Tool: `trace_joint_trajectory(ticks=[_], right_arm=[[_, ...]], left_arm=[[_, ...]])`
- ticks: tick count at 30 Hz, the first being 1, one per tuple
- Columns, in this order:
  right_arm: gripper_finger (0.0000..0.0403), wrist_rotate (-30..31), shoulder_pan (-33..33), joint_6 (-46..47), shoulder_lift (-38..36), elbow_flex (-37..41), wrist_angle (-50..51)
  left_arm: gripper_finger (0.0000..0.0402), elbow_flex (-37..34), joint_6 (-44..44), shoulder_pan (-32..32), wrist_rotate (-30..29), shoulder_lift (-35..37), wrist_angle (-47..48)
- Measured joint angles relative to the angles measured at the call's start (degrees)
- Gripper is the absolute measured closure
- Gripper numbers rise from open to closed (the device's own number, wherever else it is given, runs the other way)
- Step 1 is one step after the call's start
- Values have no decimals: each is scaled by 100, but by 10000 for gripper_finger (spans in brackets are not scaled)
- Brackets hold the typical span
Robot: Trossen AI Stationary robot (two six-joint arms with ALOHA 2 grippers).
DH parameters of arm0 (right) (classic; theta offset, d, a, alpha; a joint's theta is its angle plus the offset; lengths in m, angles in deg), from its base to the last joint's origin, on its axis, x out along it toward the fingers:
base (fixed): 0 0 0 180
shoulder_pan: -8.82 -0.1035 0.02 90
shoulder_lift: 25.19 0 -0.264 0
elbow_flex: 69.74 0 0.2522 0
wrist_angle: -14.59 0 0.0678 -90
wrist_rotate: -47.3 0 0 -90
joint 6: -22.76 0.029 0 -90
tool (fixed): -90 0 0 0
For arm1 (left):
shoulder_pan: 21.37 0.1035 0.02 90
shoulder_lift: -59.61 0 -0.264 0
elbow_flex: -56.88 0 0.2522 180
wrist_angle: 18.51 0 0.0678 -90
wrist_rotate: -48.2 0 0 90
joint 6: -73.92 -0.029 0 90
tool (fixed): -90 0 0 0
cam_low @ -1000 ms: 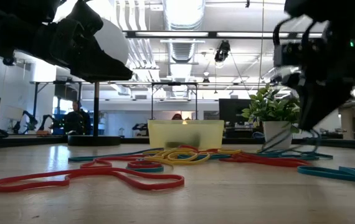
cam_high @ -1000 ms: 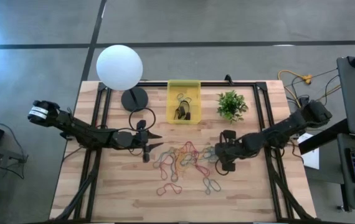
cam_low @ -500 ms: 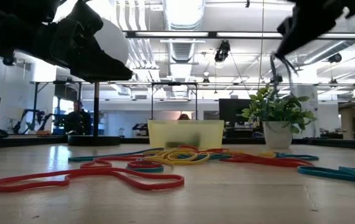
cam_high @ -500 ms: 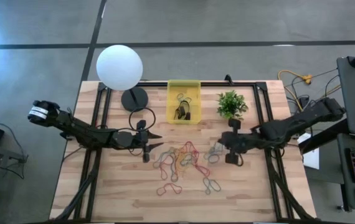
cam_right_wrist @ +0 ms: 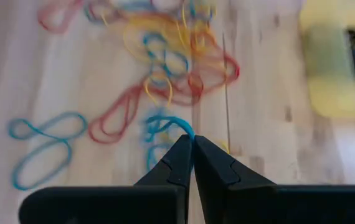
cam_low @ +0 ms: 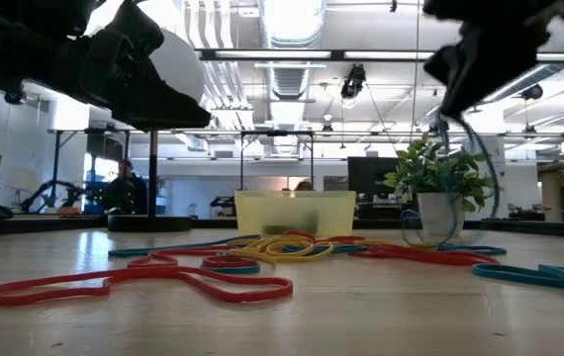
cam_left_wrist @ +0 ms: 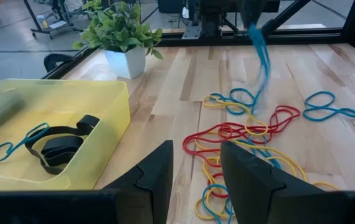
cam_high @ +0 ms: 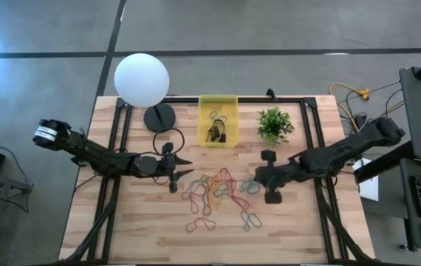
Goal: Pick and place rubber bands into bin
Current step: Put the blue rubber band into the yellow bin
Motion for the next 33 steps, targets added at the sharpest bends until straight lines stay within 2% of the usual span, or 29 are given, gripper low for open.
trace_joint_trajectory(ticks=[5, 9, 22, 27, 33], right_arm=[[394, -14, 9, 121, 679, 0, -13], [391, -381, 4, 91, 947, 1, 4], [283, -713, 4, 143, 850, 174, 51], [268, -1176, -18, 201, 920, 432, -295], [270, -1480, -134, 292, 1014, 766, -1146]], left_arm=[[283, 2, 6, 0, 0, 0, -2], [283, 2, 9, -1, 0, 0, -11], [283, 0, 5, -2, 0, 0, 5], [283, 0, 4, -2, 0, 0, 9], [283, -2, 4, -1, 0, 0, 12]])
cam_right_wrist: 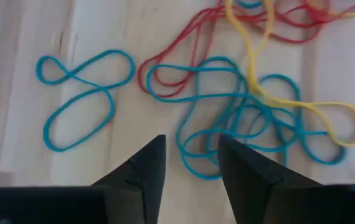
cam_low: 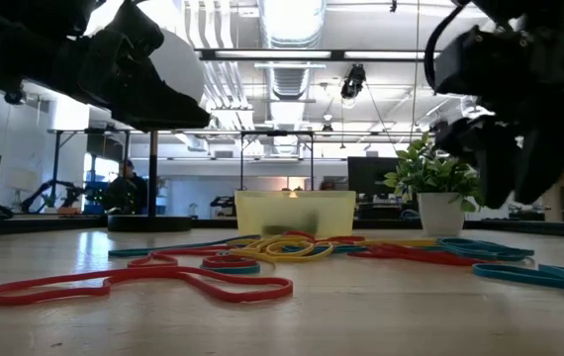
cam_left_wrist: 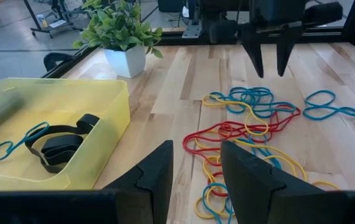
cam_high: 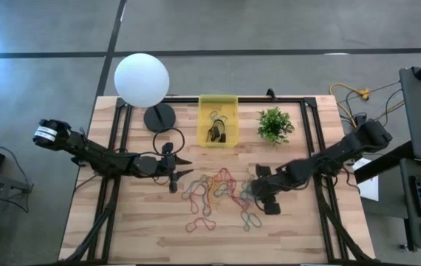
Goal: Pick and place rubber bands into bin
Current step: Put the blue rubber band into the yellow bin
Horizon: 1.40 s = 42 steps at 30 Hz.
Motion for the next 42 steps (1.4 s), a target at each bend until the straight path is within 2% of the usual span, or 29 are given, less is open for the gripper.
trace_joint_trajectory(ticks=[14, 22, 26, 42], right_arm=[[299, -174, -338, 151, 855, 79, -159], [310, -93, -335, 151, 519, 127, 42], [315, 188, -332, 146, 323, 139, 15], [317, 353, -322, 129, 695, 175, -197]], left_arm=[[283, 0, -2, 1, 0, 0, -1], [283, -2, -2, -1, 0, 0, -6], [283, -2, -2, -1, 0, 0, -6], [283, -2, 0, 0, 0, 0, -8]])
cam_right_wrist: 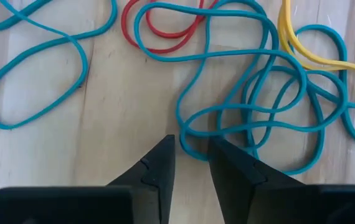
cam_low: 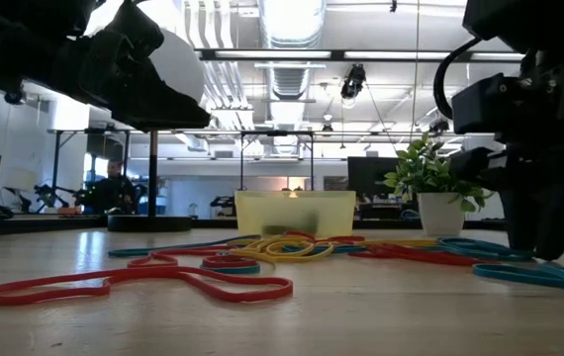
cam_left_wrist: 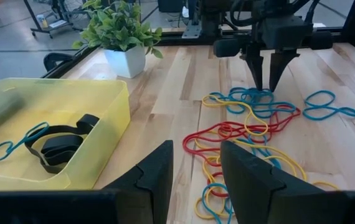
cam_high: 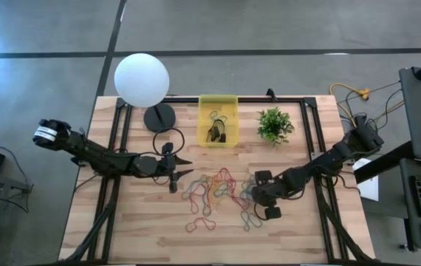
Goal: Pick and place rubber bands into bin
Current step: Put the blue rubber band into the yellow bin
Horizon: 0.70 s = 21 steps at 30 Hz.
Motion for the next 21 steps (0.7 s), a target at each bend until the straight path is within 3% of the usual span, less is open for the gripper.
trace_joint_trajectory(ticks=[6, 12, 21], right_arm=[[334, 0, 2, -45, -4, 20, -14], [389, -26, 5, -172, -13, 66, -26], [395, -50, -2, -260, -358, 101, 234]], left_arm=[[283, 0, 2, -1, 0, 0, -4], [283, 2, 2, -1, 0, 0, -4], [283, 0, 4, -1, 0, 0, -4]])
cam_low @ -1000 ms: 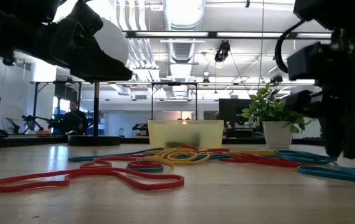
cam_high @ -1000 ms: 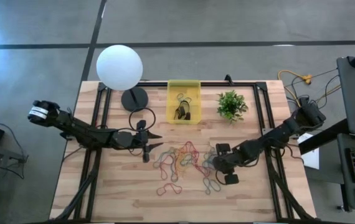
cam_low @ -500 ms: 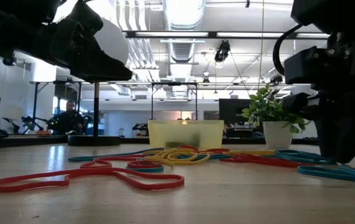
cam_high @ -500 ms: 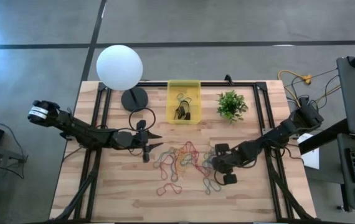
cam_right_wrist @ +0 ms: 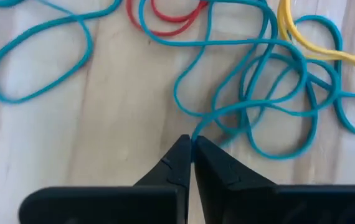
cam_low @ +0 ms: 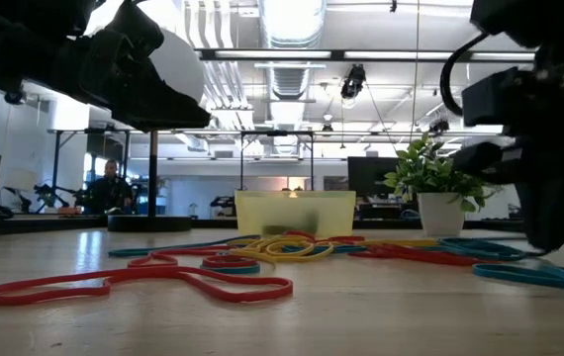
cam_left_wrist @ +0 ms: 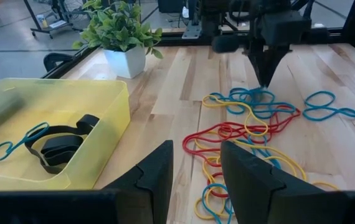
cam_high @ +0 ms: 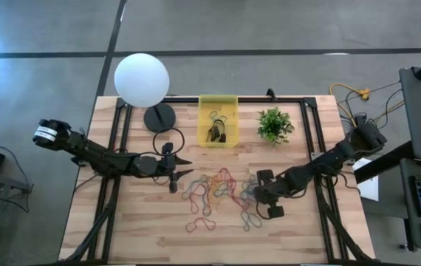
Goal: Pick and place rubber bands into bin
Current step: Put the blue rubber band into the yellow bin
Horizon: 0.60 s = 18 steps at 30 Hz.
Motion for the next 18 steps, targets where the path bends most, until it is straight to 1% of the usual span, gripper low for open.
trace_joint_trajectory(ticks=[3, 9, 14, 18], right_arm=[[395, 56, 0, 21, -376, -16, 343], [395, 751, 0, -8, -1315, -292, 1063], [395, 1352, 0, -484, -2078, -570, 1124], [395, 1798, -2, -936, -2485, -816, 1116]], left_arm=[[283, 2, 0, 0, 0, 0, 2], [283, 0, 0, 1, 0, 0, 2], [283, 2, -1, 0, 0, 0, 2], [283, 2, -2, 0, 0, 0, 2]])
